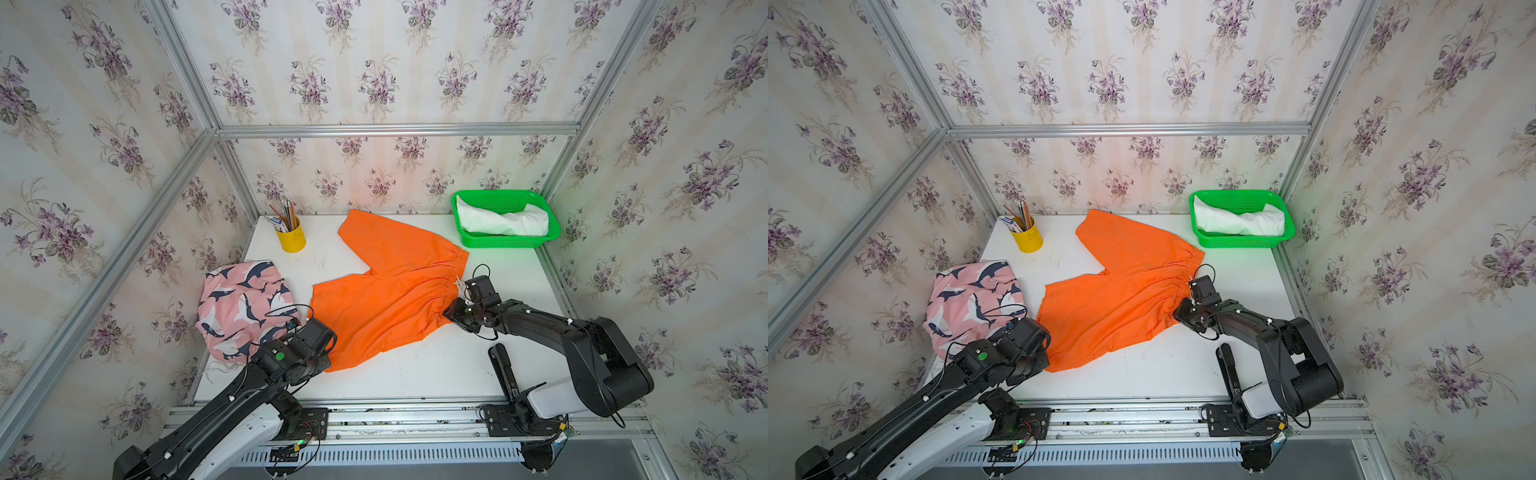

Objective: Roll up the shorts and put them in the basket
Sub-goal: Flatten out the shorts at the center of the board.

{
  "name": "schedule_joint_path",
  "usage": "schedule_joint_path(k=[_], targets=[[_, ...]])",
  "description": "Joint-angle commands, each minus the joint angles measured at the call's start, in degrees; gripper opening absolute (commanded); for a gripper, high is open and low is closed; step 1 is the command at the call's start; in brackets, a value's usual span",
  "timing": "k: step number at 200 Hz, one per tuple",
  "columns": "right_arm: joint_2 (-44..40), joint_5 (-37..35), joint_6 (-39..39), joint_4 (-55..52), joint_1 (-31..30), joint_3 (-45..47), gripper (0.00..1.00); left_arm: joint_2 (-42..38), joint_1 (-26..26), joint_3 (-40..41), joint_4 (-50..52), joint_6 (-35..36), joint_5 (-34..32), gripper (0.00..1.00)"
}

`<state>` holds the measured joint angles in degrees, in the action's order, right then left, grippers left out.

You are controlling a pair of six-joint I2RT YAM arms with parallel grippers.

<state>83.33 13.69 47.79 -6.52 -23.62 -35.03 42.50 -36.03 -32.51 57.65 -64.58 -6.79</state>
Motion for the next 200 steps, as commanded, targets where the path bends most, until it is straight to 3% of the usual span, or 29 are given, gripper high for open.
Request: schedule_joint_path(k=[1, 15, 35, 78, 122, 146, 168, 200], targets=[[-2.5, -1.5, 1.6, -0.7, 0.3, -0.5, 0.16, -0.1, 0.1, -1.3, 0.3, 1.1, -1.0, 0.00], [-4.9, -3.6, 0.6, -3.1, 0.5, -2.5, 0.00, -0.3, 0.1, -3.5, -0.6, 2.4, -2.3, 0.00], [-8.9, -8.5, -3.5, -9.8, 0.6, -9.9, 0.00, -0.4, 0.1, -10.8, -0.2, 6.3, -7.1, 0.00], [-16.0, -18.3, -14.5, -24.8, 0.6, -36.4, 0.00, 3.7, 0.2, -43.2, 4.5, 21.1, -21.2, 0.00], [-15.8, -20.2, -21.4, -32.4, 0.6, -66.4, 0.00, 11.5, 0.2, -77.8, 1.9, 39.1, -27.5, 0.00], [-13.0, -18.5, -22.2, -34.0, 0.6, -78.0, 0.00, 19.3, 0.2, -94.4, 2.2, 46.2, -30.7, 0.01], [-10.6, -18.5, -22.2, -31.9, 0.6, -79.6, 0.00, 24.9, 0.2, -100.0, -1.5, 50.1, -34.6, 0.02], [-6.5, -16.4, -21.0, -26.4, 0.6, -75.0, 0.00, 31.7, 1.0, -97.4, -8.5, 53.1, -38.5, 0.02]])
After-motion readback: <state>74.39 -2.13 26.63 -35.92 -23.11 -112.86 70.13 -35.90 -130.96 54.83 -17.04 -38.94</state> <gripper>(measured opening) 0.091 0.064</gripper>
